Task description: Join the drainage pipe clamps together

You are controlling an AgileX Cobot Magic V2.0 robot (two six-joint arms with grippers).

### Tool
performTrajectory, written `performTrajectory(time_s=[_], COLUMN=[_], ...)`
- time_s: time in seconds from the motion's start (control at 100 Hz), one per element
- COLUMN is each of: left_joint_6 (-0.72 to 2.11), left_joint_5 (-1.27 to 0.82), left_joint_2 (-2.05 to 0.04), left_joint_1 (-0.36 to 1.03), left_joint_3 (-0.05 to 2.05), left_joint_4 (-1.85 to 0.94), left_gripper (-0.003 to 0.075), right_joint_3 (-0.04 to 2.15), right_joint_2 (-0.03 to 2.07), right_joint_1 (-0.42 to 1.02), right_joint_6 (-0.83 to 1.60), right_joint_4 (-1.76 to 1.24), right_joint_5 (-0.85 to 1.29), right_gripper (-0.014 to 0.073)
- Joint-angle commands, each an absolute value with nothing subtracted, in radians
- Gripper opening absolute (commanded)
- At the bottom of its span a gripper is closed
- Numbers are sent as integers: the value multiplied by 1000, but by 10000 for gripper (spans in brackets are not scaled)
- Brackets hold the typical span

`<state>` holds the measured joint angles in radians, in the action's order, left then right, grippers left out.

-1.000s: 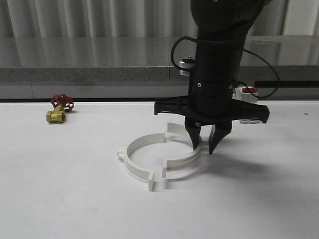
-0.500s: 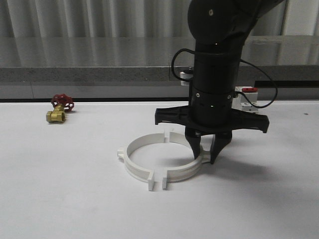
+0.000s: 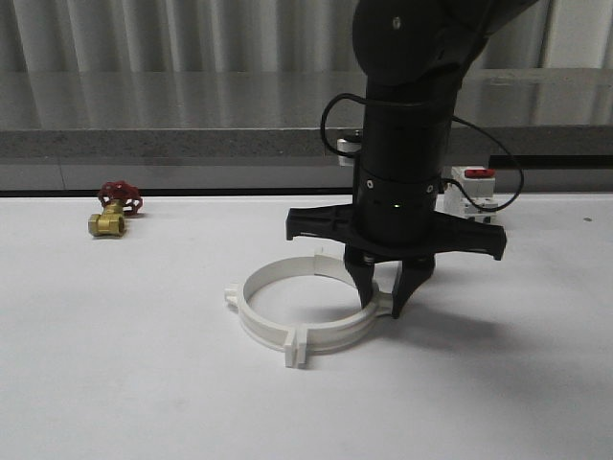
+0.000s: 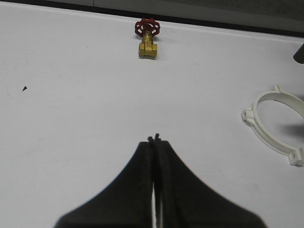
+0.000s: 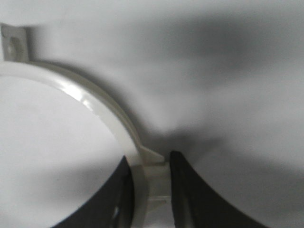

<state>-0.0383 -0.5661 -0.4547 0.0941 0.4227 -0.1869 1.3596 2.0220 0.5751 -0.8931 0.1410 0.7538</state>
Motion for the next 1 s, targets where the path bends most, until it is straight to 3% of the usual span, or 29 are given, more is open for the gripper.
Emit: performTrajectory(time_s=[0.0,0.17,0.49,0.99], left_joint_6=[-37,-37,-37,-37], left_joint_5=[-494,-494,-494,-494], left_joint_2=[-458,-458,-458,-458], left_joint_1=[94,94,94,94], left_joint_3=[448,448,448,448], left_joint_4=[-201,-201,-201,-201], left_gripper=[-20,-20,-20,-20], right_joint_3=[1384,1384,1384,1415], right_joint_2=[1981,1981,1981,1805], right_joint_1=[577,577,577,511], right_joint_6=[-895,-895,-895,-675], right_joint_4=[126,118,118,156], right_joint_5=[724,723,716,734], right_gripper=[63,99,480,492])
